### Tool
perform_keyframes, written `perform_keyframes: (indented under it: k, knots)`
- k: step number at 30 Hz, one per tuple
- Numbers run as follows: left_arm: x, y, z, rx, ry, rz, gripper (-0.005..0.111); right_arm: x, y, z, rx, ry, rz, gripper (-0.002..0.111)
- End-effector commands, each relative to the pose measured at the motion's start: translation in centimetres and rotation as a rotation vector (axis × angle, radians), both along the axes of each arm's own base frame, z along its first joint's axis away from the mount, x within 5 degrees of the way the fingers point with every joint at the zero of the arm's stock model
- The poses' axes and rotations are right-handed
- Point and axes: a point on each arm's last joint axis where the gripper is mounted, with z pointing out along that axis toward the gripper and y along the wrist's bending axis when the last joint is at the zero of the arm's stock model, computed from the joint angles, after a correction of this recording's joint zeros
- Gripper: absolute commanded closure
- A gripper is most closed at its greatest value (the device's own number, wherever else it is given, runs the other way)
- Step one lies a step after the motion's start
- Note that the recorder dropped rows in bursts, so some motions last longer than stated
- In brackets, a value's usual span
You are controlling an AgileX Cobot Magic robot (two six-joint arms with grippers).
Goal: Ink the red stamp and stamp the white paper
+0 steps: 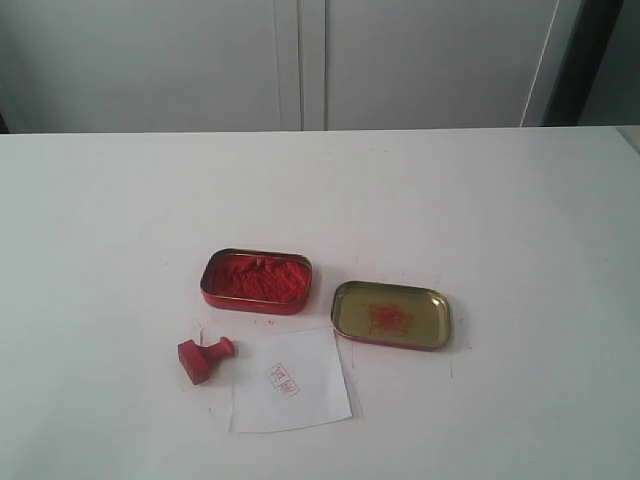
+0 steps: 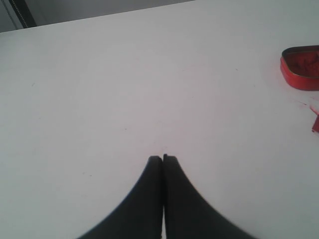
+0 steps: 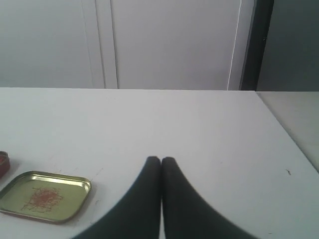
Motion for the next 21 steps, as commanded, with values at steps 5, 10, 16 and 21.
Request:
perform_keyframes:
  k: [5, 10, 16, 21]
  knots:
    - [0.0, 0.0, -0.1, 0.000, -0.005, 0.000, 0.107, 0.3, 0.0, -2.3, -0.014, 0.065, -0.001, 0.108]
    - [0.0, 0.0, -0.1, 0.000, -0.005, 0.000, 0.107, 0.6, 0.1, -4.7, -0.012, 0.137, 0.000, 0.108]
    - [0.0, 0.0, -0.1, 0.000, -0.005, 0.000, 0.107, 0.6, 0.1, -4.6, -0.010, 0.133, 0.000, 0.108]
    - [0.0, 0.0, -0.1, 0.000, -0.005, 0.000, 0.107, 0.6, 0.1, -4.6, -0.010, 0.133, 0.000, 0.108]
